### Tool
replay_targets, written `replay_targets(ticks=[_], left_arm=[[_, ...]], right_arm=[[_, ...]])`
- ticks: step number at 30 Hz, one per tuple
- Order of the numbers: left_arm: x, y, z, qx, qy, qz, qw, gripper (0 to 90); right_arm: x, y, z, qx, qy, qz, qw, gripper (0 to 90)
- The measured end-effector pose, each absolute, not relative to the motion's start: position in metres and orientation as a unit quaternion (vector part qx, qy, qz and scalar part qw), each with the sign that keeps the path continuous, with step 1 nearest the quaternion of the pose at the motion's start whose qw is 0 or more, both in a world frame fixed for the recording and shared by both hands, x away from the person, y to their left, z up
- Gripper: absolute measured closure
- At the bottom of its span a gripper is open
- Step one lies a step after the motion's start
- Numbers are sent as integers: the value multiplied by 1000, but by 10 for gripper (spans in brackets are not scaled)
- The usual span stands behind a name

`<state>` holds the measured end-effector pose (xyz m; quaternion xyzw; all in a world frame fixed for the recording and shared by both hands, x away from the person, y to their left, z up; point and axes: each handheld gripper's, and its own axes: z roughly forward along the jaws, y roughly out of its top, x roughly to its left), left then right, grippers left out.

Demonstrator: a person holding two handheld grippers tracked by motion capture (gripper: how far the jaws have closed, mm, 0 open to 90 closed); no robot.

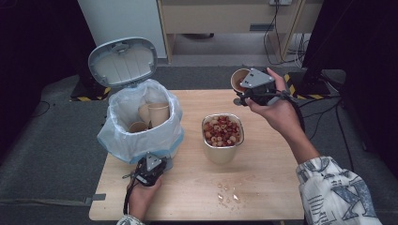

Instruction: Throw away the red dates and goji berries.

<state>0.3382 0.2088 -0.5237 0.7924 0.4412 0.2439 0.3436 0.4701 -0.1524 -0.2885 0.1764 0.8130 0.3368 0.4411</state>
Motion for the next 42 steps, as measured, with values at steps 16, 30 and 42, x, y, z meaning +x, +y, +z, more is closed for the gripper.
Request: replay_targets(ticks=[16, 30, 42], left_arm=[[338, 209, -524, 793, 441, 244, 343, 861], [338, 209, -524, 792, 442, 243, 344, 861], [338, 209, -524, 792, 442, 243, 344, 861]], right_arm=[[463, -139, -290, 118, 825, 300, 465, 300], [460, -135, -291, 96, 829, 274, 478, 300], [456, -132, -286, 69, 826, 256, 498, 301]])
